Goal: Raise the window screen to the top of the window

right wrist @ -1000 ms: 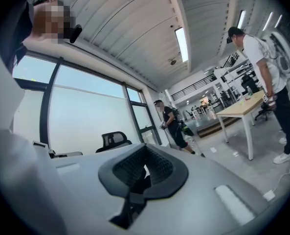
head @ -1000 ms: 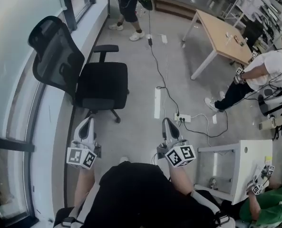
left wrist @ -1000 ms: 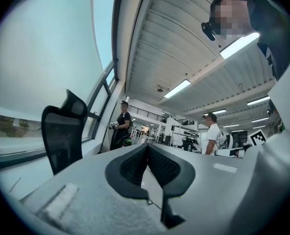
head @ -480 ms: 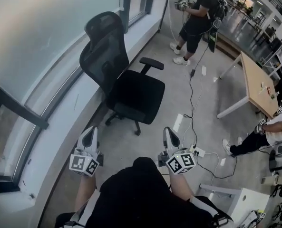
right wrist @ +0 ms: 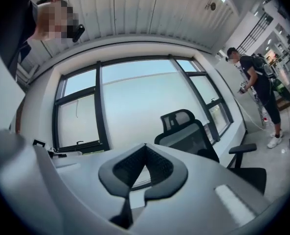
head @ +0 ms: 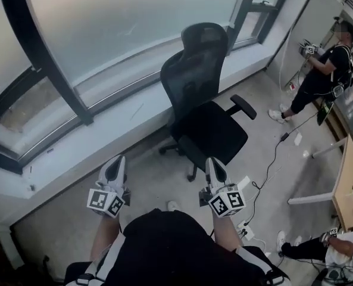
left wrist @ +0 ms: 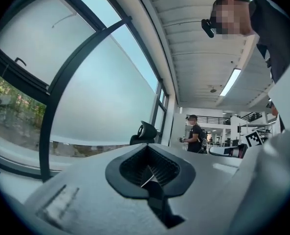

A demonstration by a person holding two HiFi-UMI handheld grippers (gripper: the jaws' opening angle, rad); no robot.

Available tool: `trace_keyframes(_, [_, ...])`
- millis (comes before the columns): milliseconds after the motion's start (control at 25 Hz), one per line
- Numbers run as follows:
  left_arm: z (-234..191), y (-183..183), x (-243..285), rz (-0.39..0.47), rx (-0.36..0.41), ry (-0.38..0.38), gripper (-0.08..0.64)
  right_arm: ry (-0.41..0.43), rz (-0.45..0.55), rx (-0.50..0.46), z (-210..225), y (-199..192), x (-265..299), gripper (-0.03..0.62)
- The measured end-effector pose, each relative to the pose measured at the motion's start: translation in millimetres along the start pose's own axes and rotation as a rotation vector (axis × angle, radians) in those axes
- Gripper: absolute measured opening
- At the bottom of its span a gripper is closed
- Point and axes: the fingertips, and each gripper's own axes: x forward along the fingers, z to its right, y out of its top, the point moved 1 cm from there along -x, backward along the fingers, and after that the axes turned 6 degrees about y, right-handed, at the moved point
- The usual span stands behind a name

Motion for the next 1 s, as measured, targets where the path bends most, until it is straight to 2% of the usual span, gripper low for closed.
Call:
trace_keyframes(160, [-10, 11, -18, 0.032, 0.007, 0.124, 0.005, 0.121, -0.034, 0.004, -4, 0, 32, 0.005])
trace_keyframes(360, [-16, 6, -54, 0.039, 0.022, 0.285, 0.003, 0.282, -0.111, 0.078, -17, -25, 67, 0.005])
trace_keyframes(680, [-33, 8, -160, 0.124, 0.04, 0.613, 0.003, 0.648, -0.241, 0.098, -112, -72, 117, 0.005])
trace_keyframes(840, [-34, 6, -215, 0.169, 0.037, 0.75, 0.003, 0.778, -0.312, 0.09, -159, -95, 127, 0.005])
trace_keyframes(1000, [-39, 17, -265, 0.226, 0.034, 0.849, 0.003, 0.893, -0.326, 0.083, -223, -103, 128, 0.005])
